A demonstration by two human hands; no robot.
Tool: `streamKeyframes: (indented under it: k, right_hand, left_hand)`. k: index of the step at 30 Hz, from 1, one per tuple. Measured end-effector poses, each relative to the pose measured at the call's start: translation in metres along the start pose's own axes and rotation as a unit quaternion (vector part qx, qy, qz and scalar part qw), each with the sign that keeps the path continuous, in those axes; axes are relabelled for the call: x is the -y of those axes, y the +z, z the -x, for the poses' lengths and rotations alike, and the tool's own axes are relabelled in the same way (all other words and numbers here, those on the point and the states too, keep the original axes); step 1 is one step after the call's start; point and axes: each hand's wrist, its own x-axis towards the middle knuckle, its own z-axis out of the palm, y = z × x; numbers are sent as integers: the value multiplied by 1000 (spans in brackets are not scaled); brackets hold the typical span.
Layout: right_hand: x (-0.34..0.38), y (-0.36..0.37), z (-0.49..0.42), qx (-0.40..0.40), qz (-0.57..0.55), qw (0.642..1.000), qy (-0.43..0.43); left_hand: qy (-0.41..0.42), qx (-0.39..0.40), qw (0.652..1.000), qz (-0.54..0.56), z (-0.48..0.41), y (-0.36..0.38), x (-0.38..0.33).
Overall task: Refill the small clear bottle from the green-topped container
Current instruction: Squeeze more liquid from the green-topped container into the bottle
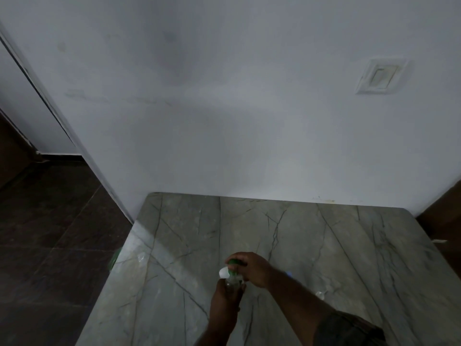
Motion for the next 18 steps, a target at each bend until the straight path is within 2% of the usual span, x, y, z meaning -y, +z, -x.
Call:
streamKeyframes:
  k: [9, 18]
  right_hand:
    - [8, -3, -4, 3, -3, 1000, 18]
    - [0, -1, -1, -7, 35, 999, -9]
  left_hand:
    - [26, 10, 999, 19, -2, -4, -3]
    - [20, 13, 1000, 2, -7, -1, 9]
